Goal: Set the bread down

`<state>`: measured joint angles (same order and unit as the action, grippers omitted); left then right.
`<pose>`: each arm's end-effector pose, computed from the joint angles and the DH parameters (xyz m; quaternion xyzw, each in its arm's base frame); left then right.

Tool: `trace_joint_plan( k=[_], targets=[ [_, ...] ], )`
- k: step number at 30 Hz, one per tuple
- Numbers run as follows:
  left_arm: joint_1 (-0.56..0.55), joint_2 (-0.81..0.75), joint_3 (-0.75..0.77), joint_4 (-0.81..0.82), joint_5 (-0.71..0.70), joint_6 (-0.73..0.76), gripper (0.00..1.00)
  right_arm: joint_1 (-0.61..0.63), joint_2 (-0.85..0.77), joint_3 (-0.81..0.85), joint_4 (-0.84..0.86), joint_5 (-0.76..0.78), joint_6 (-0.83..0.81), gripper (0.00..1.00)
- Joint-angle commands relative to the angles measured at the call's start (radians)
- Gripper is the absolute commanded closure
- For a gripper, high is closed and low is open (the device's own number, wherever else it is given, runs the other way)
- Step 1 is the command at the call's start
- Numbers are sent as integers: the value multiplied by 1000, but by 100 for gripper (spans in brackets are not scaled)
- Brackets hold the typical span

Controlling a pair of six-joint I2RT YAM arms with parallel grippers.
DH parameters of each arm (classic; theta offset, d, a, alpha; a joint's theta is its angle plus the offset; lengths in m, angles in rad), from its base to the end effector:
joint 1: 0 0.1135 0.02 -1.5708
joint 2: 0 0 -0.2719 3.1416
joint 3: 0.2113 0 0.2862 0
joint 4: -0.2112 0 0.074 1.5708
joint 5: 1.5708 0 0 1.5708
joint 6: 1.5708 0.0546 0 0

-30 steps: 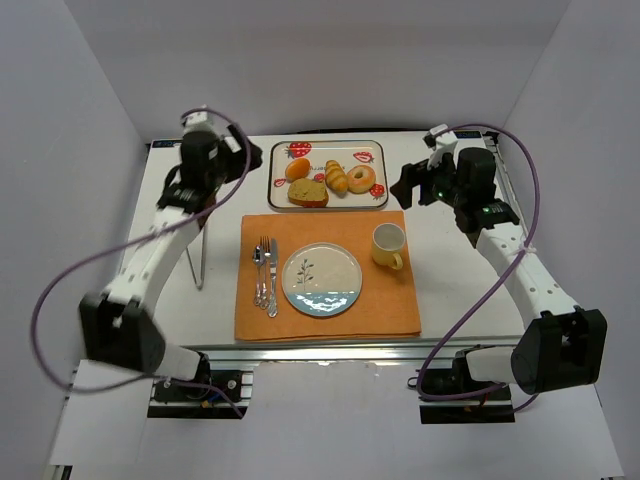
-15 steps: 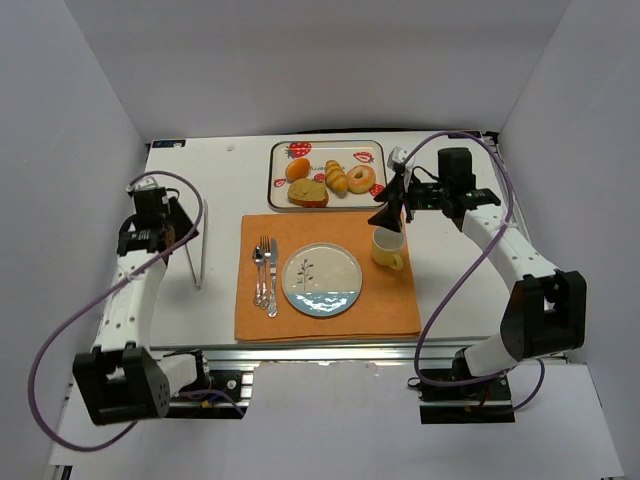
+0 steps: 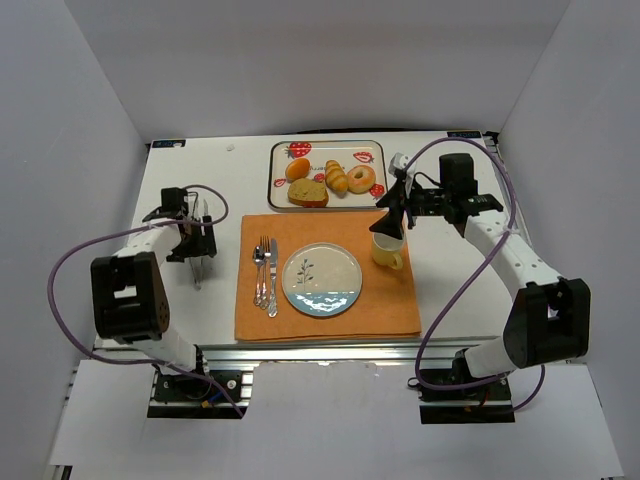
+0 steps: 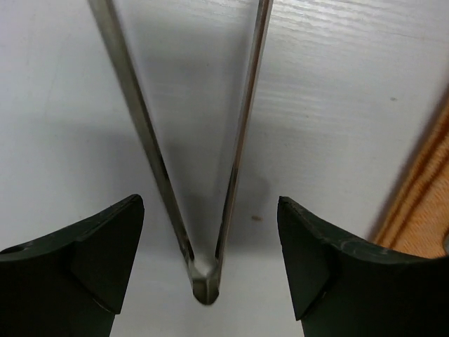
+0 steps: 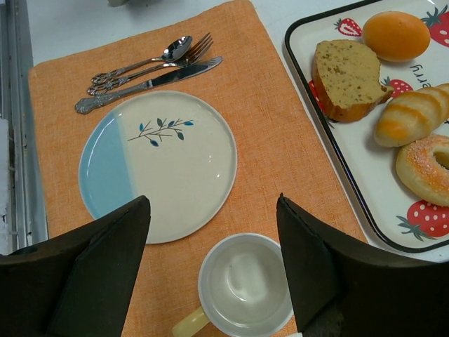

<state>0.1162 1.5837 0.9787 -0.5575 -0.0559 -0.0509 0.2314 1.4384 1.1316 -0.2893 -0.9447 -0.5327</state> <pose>0.3362 0.0423 0.1576 -0.0873 0.9750 0.0340 0.2017 0.3371 0.1249 0.2962 -0.4911 0.6506 0.3349 0.4727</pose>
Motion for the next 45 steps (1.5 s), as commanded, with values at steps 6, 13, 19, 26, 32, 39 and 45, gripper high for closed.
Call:
trace_joint_plan(
  k=[6,13,19,26,32,39,45],
  targets=[
    [17,99,-8,200,-12,42,16,-1,-53,-18,13,12,-7,22],
    [34,105,-69,257,51,11,41,-12,-72,-30,22,23,3,22],
    [51,79,-91,266,132,-17,83,-32,-82,-33,21,29,2,22],
    [-68,-39,43,220,287,-208,100,-69,-102,-38,25,30,2,22],
    [-358,-82,129,307,327,-476,87,-86,-107,-50,67,20,39,21],
    [-475,25,277,315,321,-581,66,-92,-110,-66,84,6,50,21],
    [-523,125,383,266,324,-627,59,-110,-125,-81,96,3,54,21]
  ],
)
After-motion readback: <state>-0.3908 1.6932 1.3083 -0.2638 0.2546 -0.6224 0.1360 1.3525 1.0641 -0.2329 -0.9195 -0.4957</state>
